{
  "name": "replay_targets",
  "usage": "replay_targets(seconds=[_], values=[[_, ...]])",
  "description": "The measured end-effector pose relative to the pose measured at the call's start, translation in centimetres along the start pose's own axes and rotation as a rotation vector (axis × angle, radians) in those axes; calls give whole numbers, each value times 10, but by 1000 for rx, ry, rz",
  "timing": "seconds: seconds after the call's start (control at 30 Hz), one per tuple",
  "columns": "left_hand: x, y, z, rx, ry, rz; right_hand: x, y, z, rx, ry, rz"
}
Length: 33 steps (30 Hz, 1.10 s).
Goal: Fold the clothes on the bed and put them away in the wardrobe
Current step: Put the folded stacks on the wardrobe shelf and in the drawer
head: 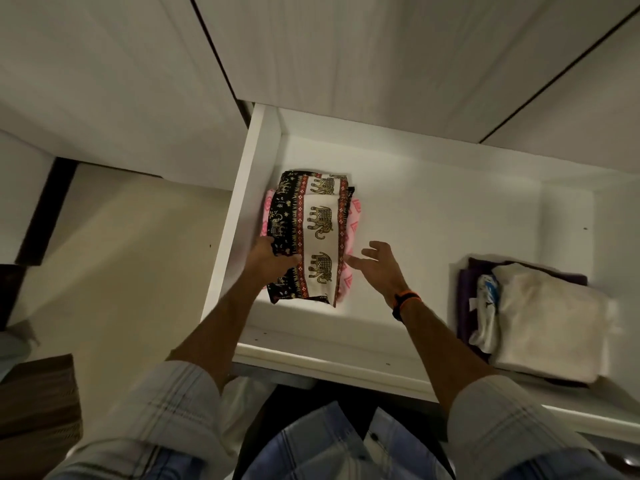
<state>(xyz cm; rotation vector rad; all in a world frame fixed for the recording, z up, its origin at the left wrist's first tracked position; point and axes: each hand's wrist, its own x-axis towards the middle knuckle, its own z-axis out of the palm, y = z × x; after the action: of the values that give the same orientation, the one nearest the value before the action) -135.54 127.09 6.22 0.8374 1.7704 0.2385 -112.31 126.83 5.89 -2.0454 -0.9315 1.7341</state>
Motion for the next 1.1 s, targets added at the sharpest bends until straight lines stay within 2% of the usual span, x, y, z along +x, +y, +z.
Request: replay_targets(seconds=[0.17, 0.2, 0.27, 0.3, 0.47, 0.5, 0.57, 0.6, 0.7, 0.8, 1.1], values=[[-33, 13, 23, 43, 8, 16, -20, 4, -15, -71, -5, -68], [-65, 21, 39, 48, 18, 57, -44, 13, -34, -80, -7, -110], [-60, 22, 45, 83, 6, 69, -39, 14, -32, -84, -8, -115], [-94, 34, 63, 106, 22, 140, -63, 22, -54, -75, -8, -161], [-116, 38, 86, 213, 62, 119, -77, 28, -74, -72, 1, -218], [-148, 39, 119, 237, 63, 164, -102, 48, -105, -74, 5, -246], [-140, 36, 118, 271, 67, 149, -102, 45, -107, -118, 9, -276], [-163, 36, 150, 283, 60, 179, -121, 66, -135, -134, 38, -309], [-183, 35, 177, 329, 62, 222, -134, 88, -158, -178, 58, -361], [-203, 16, 208, 358, 43, 264, -160, 131, -174, -296, 73, -388], [-233, -30, 237, 656, 31, 412, -195, 202, -179, -668, 190, -480]])
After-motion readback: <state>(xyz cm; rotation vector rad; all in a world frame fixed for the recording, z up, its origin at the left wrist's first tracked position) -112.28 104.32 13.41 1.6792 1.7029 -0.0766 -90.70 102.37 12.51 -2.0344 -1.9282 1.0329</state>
